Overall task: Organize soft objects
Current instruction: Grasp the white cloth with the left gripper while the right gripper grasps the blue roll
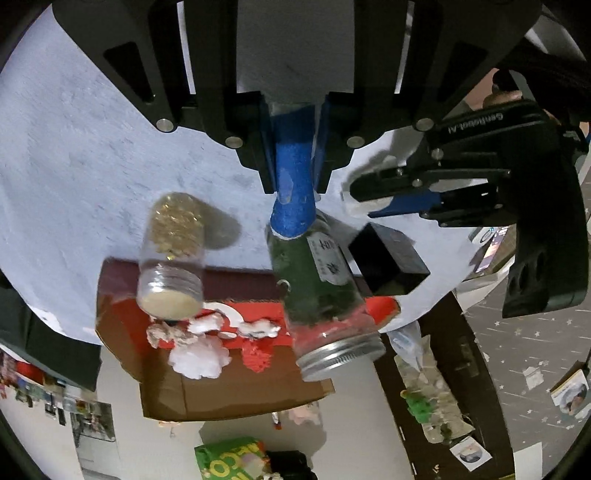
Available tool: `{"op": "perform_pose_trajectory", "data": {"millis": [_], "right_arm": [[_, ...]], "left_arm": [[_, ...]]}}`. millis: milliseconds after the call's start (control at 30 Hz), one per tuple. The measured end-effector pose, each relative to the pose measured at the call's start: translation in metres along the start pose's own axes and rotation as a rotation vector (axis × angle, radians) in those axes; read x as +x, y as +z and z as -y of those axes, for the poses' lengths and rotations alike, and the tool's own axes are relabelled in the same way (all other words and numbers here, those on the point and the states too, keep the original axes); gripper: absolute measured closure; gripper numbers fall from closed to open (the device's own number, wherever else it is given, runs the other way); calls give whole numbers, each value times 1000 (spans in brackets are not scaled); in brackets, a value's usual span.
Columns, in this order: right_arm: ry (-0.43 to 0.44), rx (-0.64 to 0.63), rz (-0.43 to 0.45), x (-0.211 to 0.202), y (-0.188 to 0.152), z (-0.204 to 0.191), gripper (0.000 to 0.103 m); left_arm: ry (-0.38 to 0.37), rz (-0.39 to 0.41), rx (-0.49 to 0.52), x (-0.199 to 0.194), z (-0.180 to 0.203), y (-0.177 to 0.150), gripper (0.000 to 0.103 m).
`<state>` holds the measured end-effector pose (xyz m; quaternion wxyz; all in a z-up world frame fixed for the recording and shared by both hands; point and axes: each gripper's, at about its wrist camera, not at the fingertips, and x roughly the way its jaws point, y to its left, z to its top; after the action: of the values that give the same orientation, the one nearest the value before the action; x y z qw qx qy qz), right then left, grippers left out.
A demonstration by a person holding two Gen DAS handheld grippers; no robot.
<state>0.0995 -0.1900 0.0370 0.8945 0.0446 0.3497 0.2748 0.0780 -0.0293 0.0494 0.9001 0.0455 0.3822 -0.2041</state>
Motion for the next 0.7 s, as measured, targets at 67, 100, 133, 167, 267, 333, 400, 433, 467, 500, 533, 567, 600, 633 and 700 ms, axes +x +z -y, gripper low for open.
{"op": "perform_pose_trajectory", "data": {"millis": [67, 100, 133, 167, 267, 333, 400, 433, 467, 500, 533, 567, 600, 633, 700], "right_arm": [[5, 4, 0, 1, 1, 1, 84], [8, 3, -2, 1, 2, 1, 84], [7, 2, -2, 1, 2, 2, 84], [6, -1, -3, 1, 2, 1, 84], [5, -1, -5, 1, 2, 2, 84], [7, 3, -7, 0, 1, 2, 84], [8, 4, -8, 0, 1, 3, 84], [7, 3, -7, 0, 1, 3, 84], [7, 3, -8, 0, 1, 3, 84], [8, 3, -8, 0, 0, 4, 84], [7, 3, -8, 0, 0, 4, 84], [6, 3, -9, 0, 0, 4, 84], [5, 3, -10, 0, 0, 4, 84], [3, 2, -10, 0, -1, 5, 84], [-1, 4, -10, -1, -2, 7, 84]], "left_arm": [[-5, 7, 2, -2, -1, 2, 83], [-9, 11, 3, -3, -1, 3, 83], [-10, 14, 4, -3, -1, 3, 83], [-12, 17, 4, -3, -1, 4, 83], [-16, 18, 3, -3, -1, 5, 83], [-18, 18, 5, -2, 0, 6, 84], [-17, 19, 5, -1, 0, 6, 84], [-17, 18, 4, -1, 0, 6, 83], [-17, 18, 3, -1, -1, 6, 84], [-17, 17, 2, -1, 0, 6, 84], [-17, 18, 1, -2, -1, 5, 84], [-16, 18, 0, -2, -1, 4, 84], [-14, 18, -2, -2, -1, 4, 84], [-11, 19, -5, -3, -2, 3, 84], [-6, 20, -12, -4, -5, 2, 84]]}}
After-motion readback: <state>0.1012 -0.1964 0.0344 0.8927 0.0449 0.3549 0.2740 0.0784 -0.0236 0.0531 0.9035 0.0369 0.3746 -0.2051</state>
